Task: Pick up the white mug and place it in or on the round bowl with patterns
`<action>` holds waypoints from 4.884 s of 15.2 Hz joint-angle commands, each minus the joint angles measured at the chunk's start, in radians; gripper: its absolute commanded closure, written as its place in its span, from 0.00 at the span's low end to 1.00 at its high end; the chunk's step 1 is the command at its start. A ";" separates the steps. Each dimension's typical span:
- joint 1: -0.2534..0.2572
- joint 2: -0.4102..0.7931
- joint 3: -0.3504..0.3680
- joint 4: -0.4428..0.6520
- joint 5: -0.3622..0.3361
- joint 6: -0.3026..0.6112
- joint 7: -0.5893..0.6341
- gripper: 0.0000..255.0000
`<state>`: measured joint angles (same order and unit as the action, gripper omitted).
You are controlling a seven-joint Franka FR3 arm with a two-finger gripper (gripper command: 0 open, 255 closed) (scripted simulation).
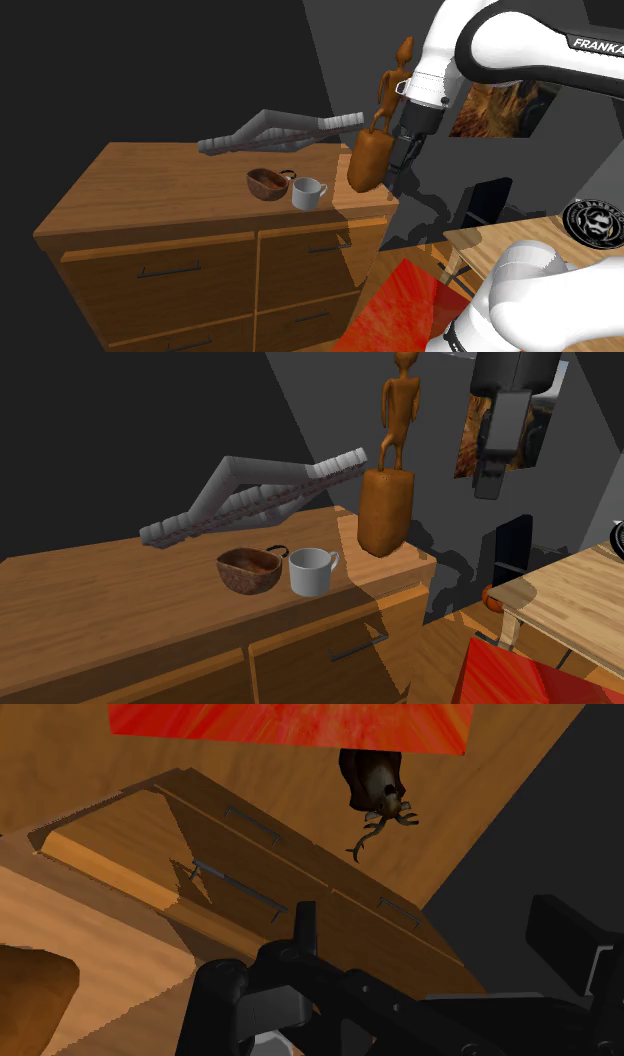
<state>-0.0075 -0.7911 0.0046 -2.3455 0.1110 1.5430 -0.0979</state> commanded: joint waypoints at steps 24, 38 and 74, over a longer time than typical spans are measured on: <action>-0.028 0.766 0.050 0.202 -0.137 0.627 0.006 0.00; -0.027 1.034 0.042 0.331 -0.201 0.781 0.033 0.00; -0.029 0.926 0.046 0.454 -0.182 0.550 0.012 1.00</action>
<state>-0.0365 0.1375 0.0505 -1.9021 -0.0713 2.1059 -0.0855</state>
